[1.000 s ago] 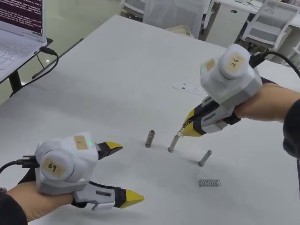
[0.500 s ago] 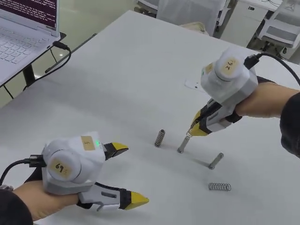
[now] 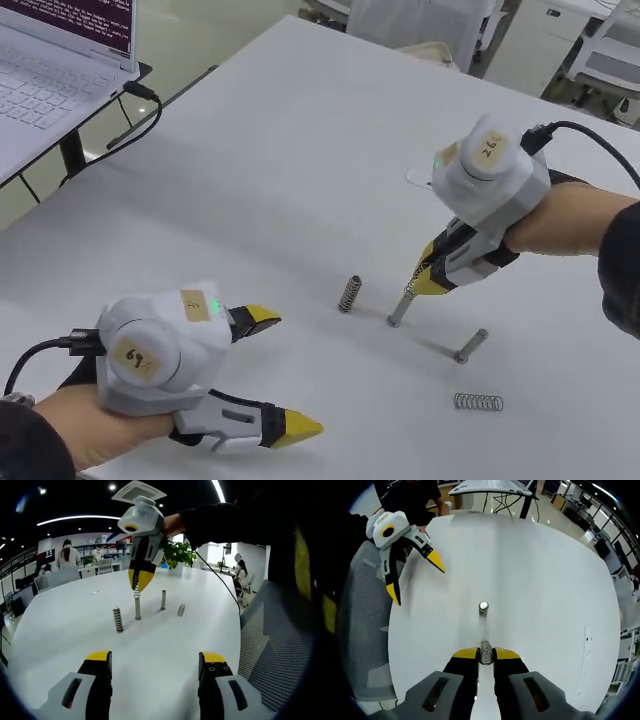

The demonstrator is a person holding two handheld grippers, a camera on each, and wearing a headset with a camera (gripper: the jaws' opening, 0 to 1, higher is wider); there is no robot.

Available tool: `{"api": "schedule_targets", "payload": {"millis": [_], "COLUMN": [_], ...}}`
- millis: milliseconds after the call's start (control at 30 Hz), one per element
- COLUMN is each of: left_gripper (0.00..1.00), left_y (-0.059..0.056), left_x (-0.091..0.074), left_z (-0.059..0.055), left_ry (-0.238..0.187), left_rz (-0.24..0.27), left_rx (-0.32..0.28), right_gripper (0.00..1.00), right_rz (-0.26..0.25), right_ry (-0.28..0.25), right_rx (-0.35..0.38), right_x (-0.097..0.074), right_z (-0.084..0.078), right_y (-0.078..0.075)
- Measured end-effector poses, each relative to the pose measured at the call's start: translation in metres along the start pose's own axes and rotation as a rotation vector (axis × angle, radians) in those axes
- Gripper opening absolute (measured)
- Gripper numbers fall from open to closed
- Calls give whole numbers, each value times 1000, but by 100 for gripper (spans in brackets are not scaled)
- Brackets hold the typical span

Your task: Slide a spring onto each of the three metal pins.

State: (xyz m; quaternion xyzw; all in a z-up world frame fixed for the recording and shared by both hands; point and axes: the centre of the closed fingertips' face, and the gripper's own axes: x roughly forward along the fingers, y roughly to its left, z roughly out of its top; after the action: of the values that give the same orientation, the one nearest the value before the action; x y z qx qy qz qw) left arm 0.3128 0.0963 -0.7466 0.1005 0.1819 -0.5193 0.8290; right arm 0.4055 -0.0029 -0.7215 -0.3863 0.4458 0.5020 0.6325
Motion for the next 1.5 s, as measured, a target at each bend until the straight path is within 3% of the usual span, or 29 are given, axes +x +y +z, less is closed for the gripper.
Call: {"api": "schedule_targets", "payload": {"millis": [633, 1500], "left_gripper": [63, 61], "left_y": [1, 4], "left_x": [0, -2], "left_z": [-2, -1], "left_ry": [5, 7], "left_rz": [-4, 0], "left_rx": [-1, 0], "right_gripper": [8, 8], "right_rz": [15, 29], "right_ry": [3, 20], "right_rx": [14, 22], "right_x": [10, 44], "right_z": [-4, -10], "right_y": [0, 8]}}
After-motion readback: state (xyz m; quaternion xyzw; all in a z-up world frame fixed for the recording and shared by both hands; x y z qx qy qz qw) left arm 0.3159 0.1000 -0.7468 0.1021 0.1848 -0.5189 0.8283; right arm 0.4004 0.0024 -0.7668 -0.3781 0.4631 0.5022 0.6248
